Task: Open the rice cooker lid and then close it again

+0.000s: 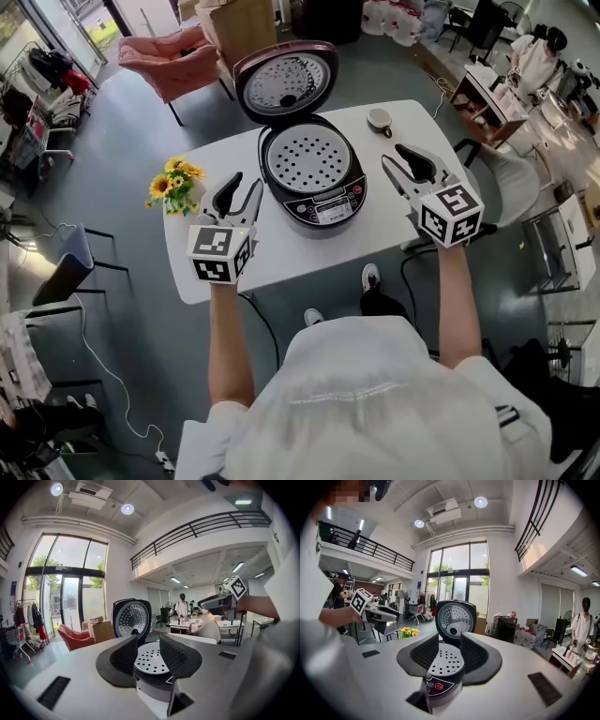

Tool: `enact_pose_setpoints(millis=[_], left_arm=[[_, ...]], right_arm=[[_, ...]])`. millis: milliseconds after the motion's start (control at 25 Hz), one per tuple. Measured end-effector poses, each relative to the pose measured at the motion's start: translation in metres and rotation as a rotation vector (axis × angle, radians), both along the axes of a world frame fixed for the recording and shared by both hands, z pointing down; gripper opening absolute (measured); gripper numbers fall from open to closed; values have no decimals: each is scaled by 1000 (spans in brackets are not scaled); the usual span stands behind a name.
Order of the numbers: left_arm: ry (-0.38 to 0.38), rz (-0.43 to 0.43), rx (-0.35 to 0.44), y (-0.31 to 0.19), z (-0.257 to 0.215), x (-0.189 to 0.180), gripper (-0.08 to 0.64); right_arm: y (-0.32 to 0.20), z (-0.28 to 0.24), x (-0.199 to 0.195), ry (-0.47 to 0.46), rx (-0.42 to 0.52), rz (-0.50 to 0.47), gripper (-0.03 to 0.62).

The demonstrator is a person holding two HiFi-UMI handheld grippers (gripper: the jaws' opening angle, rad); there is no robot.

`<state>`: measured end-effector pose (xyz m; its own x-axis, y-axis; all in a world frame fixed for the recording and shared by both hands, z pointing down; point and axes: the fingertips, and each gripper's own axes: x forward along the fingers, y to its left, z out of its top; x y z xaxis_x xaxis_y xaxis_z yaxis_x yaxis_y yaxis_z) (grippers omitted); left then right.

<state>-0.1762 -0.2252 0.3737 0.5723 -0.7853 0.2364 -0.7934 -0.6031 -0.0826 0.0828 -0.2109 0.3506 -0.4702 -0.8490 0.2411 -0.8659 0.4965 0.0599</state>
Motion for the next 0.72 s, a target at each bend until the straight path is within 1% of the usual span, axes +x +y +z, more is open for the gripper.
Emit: enact_pose_setpoints(millis=[160, 320, 480, 600, 720], left_arm=[[-10, -7, -18, -6, 8, 3, 160], [-21, -42, -28, -23, 9, 6, 160], [-48, -74, -28, -46, 6, 20, 160], [-67, -123, -27, -65, 3, 26, 160], [-79, -181, -30, -82, 2, 32, 160]], right_arm=[[-16, -1, 1, -11, 11, -12, 160], [-41, 1, 0, -23, 20, -57, 159], [-75, 2, 16, -52, 22, -92, 158], [-106, 1, 26, -73, 25, -128, 156], [-134, 3, 35, -76, 19, -176, 156]])
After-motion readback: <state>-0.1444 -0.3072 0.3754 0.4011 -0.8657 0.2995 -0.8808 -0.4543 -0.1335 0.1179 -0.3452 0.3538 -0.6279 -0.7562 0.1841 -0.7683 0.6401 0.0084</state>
